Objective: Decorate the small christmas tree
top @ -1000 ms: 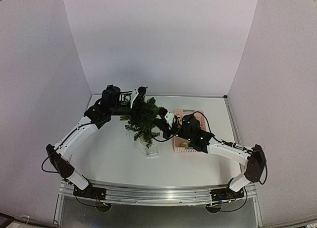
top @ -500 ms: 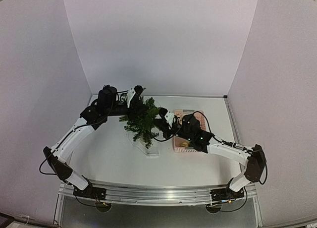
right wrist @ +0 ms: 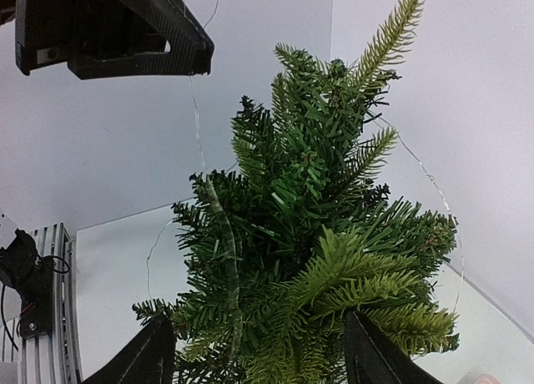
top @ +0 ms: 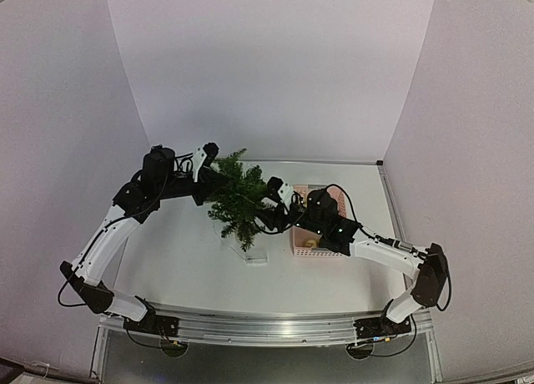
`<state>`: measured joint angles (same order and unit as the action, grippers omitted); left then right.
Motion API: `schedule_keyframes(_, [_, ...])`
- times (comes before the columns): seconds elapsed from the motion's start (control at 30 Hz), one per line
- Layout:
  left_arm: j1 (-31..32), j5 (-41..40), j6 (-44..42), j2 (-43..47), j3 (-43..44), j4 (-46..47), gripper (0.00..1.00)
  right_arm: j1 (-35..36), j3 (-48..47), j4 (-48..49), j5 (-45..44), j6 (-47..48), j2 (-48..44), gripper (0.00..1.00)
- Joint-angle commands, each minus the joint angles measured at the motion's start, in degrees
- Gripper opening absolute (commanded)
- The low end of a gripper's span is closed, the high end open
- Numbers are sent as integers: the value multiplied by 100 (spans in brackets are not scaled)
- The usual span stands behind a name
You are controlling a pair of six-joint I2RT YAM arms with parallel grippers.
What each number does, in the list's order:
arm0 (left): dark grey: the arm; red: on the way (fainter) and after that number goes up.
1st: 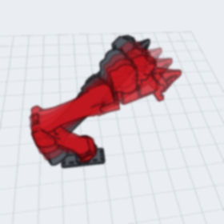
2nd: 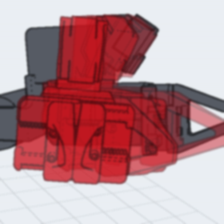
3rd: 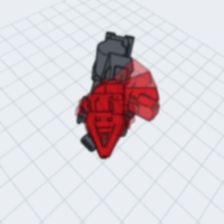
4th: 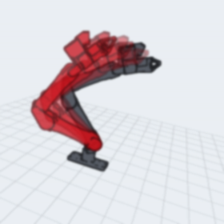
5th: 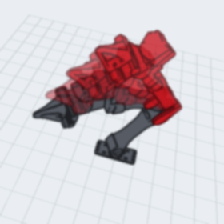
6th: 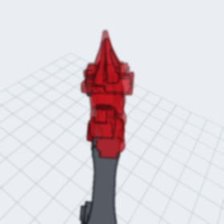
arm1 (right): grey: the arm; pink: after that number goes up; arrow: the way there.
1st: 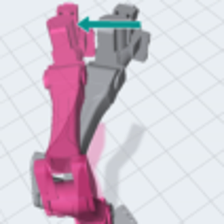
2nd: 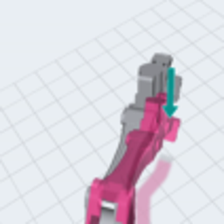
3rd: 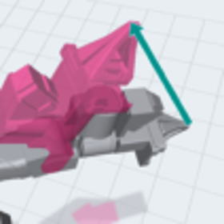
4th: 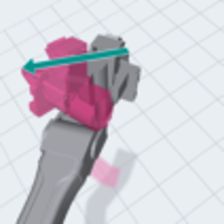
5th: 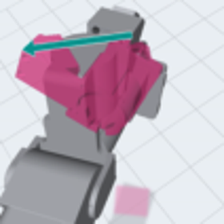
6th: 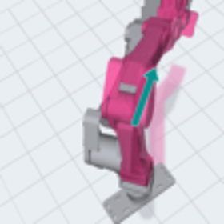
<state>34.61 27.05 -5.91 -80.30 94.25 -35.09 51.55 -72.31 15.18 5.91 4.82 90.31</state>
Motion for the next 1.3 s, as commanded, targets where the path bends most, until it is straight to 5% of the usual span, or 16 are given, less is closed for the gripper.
schedule_keyframes(0.0, [-369,89,150,229,-354,-268,0,39,-181,-58,-93,-128,-207,69])
schedule_keyframes(0.6, [-1159,-313,164,150,-940,305,0,34,-73,-77,-309,-79,-367,70])
schedule_keyframes(1.27, [-1490,105,-185,-72,-1131,671,0,39,54,-77,-382,-94,-537,71])
